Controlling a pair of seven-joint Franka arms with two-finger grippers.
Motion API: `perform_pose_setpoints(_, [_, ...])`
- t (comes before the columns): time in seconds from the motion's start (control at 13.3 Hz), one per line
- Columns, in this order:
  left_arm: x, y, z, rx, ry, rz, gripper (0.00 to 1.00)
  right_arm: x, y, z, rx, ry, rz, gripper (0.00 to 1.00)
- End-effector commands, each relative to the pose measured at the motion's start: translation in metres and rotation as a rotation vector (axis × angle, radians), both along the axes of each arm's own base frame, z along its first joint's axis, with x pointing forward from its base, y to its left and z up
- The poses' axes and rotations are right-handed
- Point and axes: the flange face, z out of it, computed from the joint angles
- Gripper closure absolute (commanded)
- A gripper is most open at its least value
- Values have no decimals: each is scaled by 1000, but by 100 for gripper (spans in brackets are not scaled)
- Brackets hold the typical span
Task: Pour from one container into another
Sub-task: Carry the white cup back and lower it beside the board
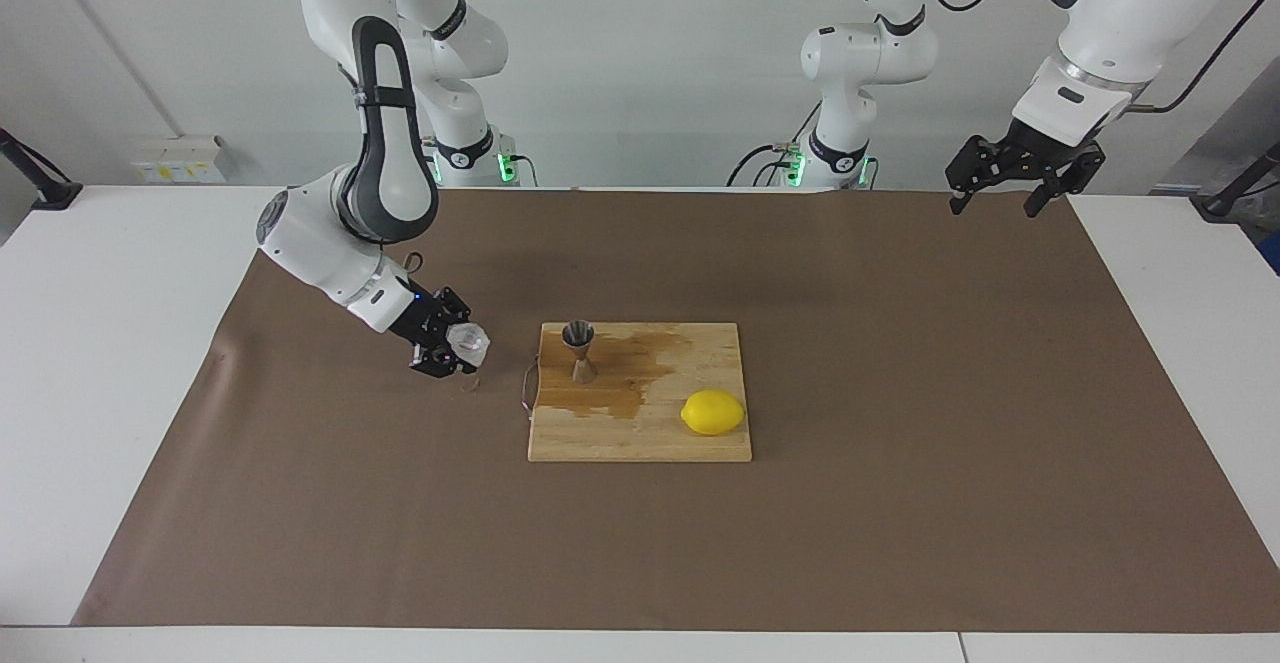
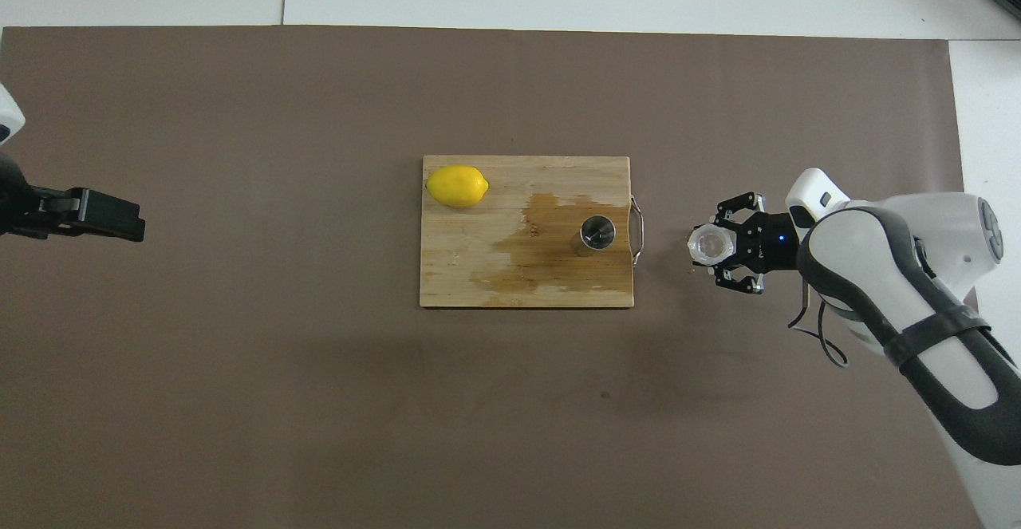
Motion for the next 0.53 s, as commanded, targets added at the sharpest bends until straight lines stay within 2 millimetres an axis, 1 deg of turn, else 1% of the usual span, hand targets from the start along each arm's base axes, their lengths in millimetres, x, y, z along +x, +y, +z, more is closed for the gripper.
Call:
perform_pose_setpoints(0.0, [-7,3,4,-9,6,-6,0,-3,-18,-32,41,-40,8,62])
perform_pose_setpoints(0.08, [-7,3,4,-9,6,-6,0,-3,-21,-33,41,-42,9,61])
perform_pose_setpoints(0.15, [-7,3,4,-9,6,-6,0,-2,-23,-32,41,-45,9,56])
perform_pose_setpoints(0.23, [-7,3,4,-9,6,-6,0,-2,-24,-32,38,-48,7,44])
perform_pose_setpoints(0.45, [-7,3,4,-9,6,-6,0,3,-25,-31,18,-63,5,43])
